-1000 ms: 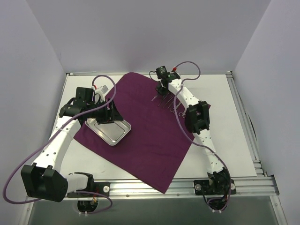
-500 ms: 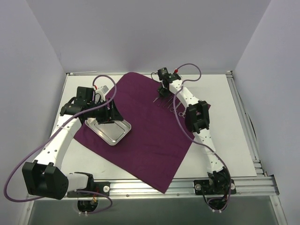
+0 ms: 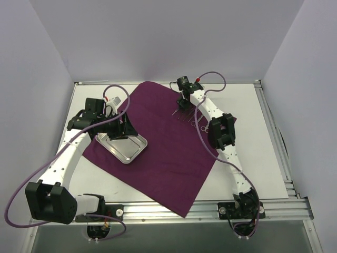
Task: Open and lay out the surgical kit
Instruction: Place the medical item in the surgical kit.
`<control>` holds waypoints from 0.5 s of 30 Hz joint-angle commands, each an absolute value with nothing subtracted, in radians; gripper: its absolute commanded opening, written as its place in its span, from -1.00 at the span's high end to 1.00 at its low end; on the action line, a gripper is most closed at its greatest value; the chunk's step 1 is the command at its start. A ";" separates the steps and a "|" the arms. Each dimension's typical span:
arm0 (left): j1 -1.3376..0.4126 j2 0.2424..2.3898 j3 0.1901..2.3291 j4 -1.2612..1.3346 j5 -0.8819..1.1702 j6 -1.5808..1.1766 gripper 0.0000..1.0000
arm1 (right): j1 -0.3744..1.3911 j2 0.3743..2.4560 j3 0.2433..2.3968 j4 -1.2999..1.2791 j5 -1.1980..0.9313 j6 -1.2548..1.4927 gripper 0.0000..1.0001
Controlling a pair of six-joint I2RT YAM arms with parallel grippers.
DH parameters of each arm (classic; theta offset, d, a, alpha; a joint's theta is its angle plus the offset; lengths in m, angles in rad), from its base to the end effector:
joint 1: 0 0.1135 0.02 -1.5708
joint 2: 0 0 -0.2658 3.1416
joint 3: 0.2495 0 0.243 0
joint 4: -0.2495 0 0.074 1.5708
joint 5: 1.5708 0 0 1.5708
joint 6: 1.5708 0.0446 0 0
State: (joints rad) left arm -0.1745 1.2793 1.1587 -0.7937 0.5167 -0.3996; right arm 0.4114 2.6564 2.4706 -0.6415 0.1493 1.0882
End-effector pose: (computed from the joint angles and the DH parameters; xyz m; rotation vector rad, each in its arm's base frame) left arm 0.2458 -0.0657 0.3100 -0.0576 2.5268 -0.8807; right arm 0.5320 0.2249 0.1660 0.8811 2.2883 0.5171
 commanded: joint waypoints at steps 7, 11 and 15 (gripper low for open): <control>-0.166 1.272 1.157 -0.753 0.545 -0.394 -0.40 | 0.407 2.677 2.471 -0.686 0.149 1.077 0.47; -0.166 1.264 1.149 -0.752 0.546 -0.397 -0.40 | 0.407 2.677 2.473 -0.681 0.146 1.071 0.44; -0.163 1.259 1.143 -0.753 0.548 -0.399 -0.40 | 0.405 2.672 2.474 -0.677 0.143 1.054 0.42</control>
State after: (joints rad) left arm -0.1730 1.2793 1.1481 -0.7902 0.5289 -0.4019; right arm 0.4114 2.6564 2.4706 -0.6231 0.1345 1.0710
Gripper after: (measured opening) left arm 0.700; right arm 0.287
